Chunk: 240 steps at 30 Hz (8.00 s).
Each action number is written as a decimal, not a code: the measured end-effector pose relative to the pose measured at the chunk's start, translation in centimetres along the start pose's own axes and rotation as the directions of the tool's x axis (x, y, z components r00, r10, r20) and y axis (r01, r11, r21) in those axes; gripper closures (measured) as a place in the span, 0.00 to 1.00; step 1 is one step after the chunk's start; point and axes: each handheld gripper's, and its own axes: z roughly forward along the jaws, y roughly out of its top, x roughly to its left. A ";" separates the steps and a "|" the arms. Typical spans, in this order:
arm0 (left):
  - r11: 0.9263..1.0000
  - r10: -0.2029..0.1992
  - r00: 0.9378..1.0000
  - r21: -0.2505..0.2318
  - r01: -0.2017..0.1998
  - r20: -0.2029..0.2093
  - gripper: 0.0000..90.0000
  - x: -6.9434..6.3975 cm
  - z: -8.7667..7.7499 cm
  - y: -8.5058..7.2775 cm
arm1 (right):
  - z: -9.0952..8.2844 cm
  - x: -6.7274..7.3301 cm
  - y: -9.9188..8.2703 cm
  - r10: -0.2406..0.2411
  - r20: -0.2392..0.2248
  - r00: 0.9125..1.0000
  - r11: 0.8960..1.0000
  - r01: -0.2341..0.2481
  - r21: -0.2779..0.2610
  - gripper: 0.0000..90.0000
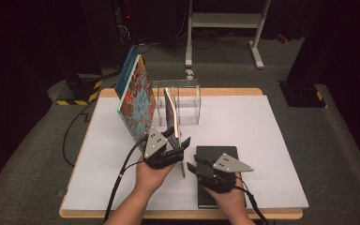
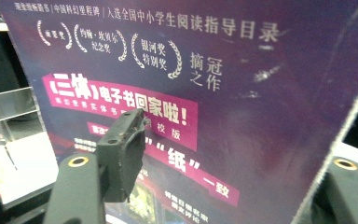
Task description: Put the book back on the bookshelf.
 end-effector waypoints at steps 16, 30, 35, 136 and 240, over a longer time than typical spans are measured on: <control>0.993 0.111 0.985 0.041 -0.107 -0.132 0.80 -0.3 -2.2 -0.1 | -6.2 -6.0 -3.7 0.092 0.205 0.974 0.995 -0.084 -0.051 0.65; 0.978 0.207 0.971 0.007 -0.207 -0.118 0.93 -0.3 -2.8 -0.3 | -5.8 -5.9 -4.0 0.083 0.216 0.973 0.996 -0.077 -0.033 0.65; 0.988 0.157 0.985 0.005 -0.157 -0.074 0.93 0.5 -3.0 -0.2 | -5.8 -5.9 -4.1 0.081 0.216 0.973 0.997 -0.076 -0.031 0.65; 0.998 -0.020 0.835 -0.056 -0.012 -0.550 0.82 11.5 10.5 3.9 | -5.5 -6.4 -4.4 0.135 0.139 0.981 0.991 -0.130 -0.040 0.64; 0.942 -0.142 0.989 0.312 0.121 0.046 0.19 5.9 -2.9 -11.9 | -2.8 -4.4 -5.8 0.189 0.295 0.937 0.910 -0.279 0.305 0.28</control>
